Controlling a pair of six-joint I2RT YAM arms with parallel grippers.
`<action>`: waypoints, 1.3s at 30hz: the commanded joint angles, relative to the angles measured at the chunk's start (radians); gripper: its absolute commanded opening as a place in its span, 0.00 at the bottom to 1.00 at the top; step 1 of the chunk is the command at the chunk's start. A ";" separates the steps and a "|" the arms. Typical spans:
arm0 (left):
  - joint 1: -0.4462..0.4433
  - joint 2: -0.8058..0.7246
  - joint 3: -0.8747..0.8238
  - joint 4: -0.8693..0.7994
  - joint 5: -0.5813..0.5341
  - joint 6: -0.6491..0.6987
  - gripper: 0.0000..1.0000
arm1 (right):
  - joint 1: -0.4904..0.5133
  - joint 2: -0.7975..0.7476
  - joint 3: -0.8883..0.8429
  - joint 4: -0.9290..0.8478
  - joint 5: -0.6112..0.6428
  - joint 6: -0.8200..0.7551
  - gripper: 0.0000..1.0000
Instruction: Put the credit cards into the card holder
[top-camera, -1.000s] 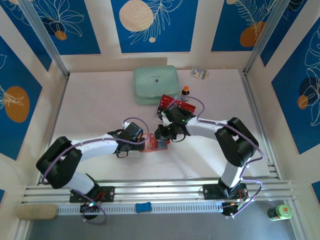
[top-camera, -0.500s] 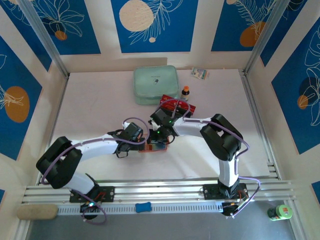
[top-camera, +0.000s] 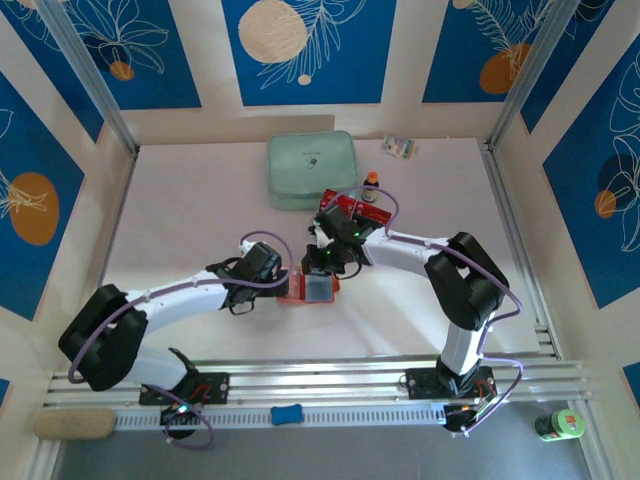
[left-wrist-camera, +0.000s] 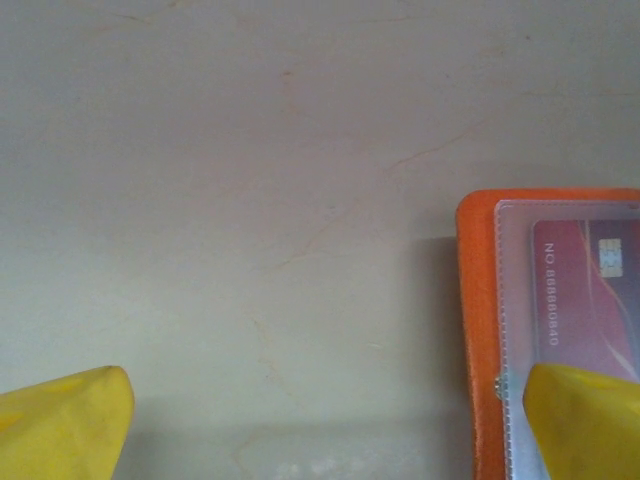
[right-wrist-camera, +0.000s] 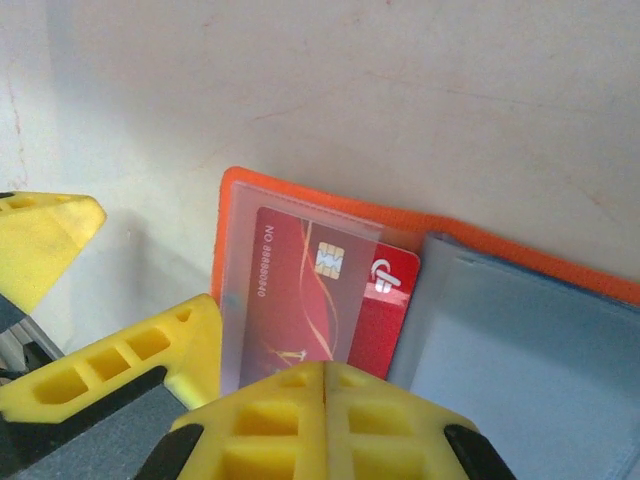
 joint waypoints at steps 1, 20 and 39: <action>0.015 -0.017 -0.034 -0.031 -0.029 -0.023 1.00 | 0.000 0.006 -0.010 -0.019 -0.009 0.001 0.03; 0.018 0.035 -0.067 0.020 -0.016 -0.016 1.00 | 0.042 0.103 0.010 -0.015 0.005 0.008 0.01; 0.020 0.010 -0.047 0.007 -0.017 -0.006 1.00 | 0.072 0.166 0.069 -0.047 -0.010 0.018 0.00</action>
